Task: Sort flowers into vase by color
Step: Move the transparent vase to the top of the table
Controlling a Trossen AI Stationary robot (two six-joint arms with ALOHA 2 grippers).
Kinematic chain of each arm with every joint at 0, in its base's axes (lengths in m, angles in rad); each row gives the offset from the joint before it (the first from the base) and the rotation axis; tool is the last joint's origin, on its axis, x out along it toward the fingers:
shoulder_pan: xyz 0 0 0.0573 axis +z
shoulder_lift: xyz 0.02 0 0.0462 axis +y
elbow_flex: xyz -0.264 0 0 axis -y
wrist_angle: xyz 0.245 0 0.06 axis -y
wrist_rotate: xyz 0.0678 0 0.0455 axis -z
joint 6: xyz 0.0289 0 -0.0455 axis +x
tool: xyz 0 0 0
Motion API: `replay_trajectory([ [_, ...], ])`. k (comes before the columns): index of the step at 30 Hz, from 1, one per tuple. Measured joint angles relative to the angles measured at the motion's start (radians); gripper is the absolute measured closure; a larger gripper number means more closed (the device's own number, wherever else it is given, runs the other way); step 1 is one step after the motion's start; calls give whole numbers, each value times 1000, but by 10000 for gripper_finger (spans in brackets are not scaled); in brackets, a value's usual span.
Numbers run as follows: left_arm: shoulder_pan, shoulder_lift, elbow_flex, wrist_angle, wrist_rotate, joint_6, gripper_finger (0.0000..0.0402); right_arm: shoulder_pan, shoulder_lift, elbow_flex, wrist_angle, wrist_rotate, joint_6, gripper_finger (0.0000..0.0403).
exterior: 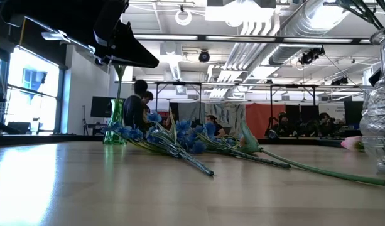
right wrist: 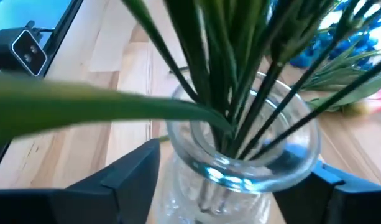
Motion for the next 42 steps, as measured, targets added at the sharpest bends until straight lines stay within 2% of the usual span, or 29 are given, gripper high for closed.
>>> replay_trajectory([
  [9, 0, 0, 0, 3, 0, 0, 335, -7, 7, 2, 1, 39, 1, 259],
  [14, 2, 0, 0, 10, -3, 3, 335, -68, 1, 3, -61, 48, 2, 262],
  [18, 3, 0, 0, 27, -3, 32, 335, -131, -40, -3, -179, 69, -20, 262],
  [21, 3, 0, 0, 29, -3, 44, 335, -171, -141, -87, -200, 91, -27, 262],
  [25, 3, 0, 0, 29, -3, 60, 335, -243, -363, -271, -119, 95, -13, 262],
  [29, 16, 0, 0, 30, -3, 62, 335, -362, -593, -416, 80, 44, -209, 262],
  [33, 37, 0, 0, 44, -4, 61, 335, -545, -760, -486, 251, -28, -441, 262],
  [39, 56, 0, 0, 84, -3, 62, 335, -882, -835, -504, 260, -157, -554, 262],
  [42, 61, 0, 0, 84, -3, 61, 335, -1036, -828, -506, 288, -293, -621, 262],
])
